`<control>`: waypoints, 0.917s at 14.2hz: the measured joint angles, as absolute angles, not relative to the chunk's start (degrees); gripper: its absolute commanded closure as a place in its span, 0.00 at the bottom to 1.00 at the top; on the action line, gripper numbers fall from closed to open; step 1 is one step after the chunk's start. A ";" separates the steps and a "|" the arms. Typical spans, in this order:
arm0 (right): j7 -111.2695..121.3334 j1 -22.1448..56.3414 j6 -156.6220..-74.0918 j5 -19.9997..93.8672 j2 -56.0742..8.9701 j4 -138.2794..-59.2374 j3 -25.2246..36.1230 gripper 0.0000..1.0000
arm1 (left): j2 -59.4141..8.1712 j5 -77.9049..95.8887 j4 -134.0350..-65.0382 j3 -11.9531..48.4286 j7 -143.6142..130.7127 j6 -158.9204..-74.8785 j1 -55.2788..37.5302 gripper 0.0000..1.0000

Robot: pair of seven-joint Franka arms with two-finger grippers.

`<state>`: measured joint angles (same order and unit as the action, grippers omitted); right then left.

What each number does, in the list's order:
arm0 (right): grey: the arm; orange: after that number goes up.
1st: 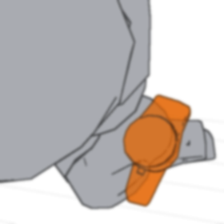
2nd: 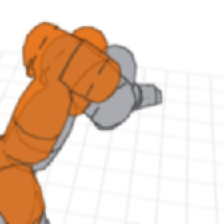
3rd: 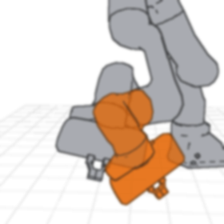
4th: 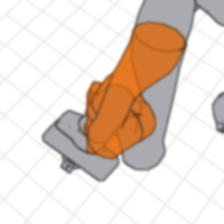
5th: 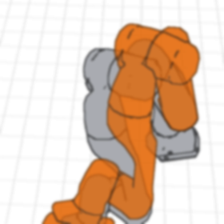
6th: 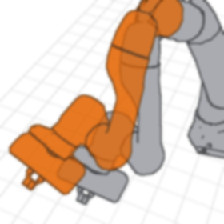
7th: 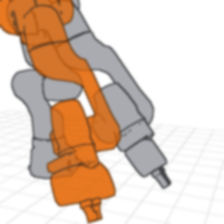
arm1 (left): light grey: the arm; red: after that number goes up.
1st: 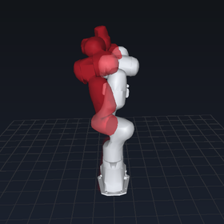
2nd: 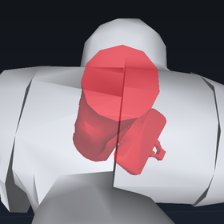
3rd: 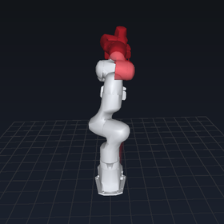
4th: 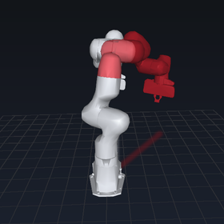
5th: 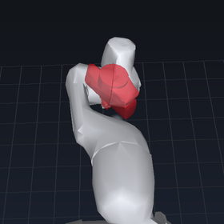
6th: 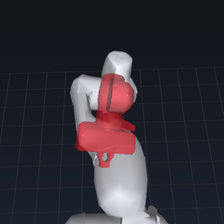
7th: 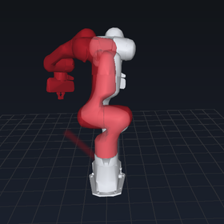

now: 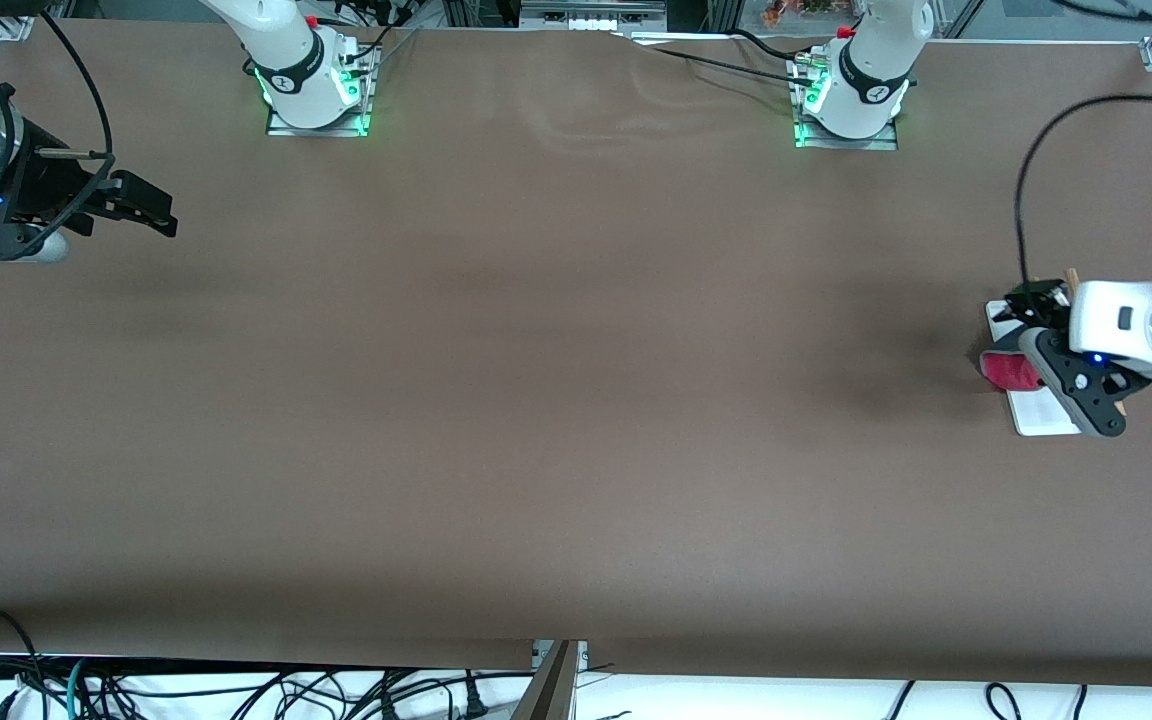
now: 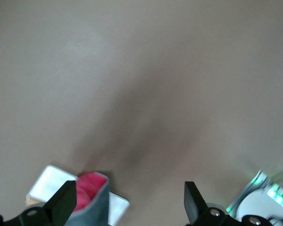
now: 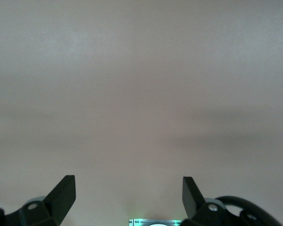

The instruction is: Pass towel and hang on rack

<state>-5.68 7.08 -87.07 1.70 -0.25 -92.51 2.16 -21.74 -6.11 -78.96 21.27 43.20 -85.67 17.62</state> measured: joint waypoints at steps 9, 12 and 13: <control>-5.67 7.10 -87.06 1.69 -0.25 -92.50 2.03 0.00 | 0.39 -1.68 -97.75 5.57 -6.70 -95.68 -1.22 0.00; -5.67 7.10 -87.06 1.69 -0.25 -92.50 2.02 0.00 | 4.16 -1.59 -100.94 4.91 -4.85 -96.05 -0.68 0.00; -5.67 7.10 -87.06 1.69 -0.25 -92.50 2.01 0.00 | 4.59 -1.58 -101.27 4.89 -4.10 -96.14 -0.51 0.00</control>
<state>-5.67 7.10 -87.06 1.69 -0.25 -92.50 2.01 4.59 -1.58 -101.27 4.89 -4.10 -96.14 -0.51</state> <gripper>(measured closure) 0.000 0.000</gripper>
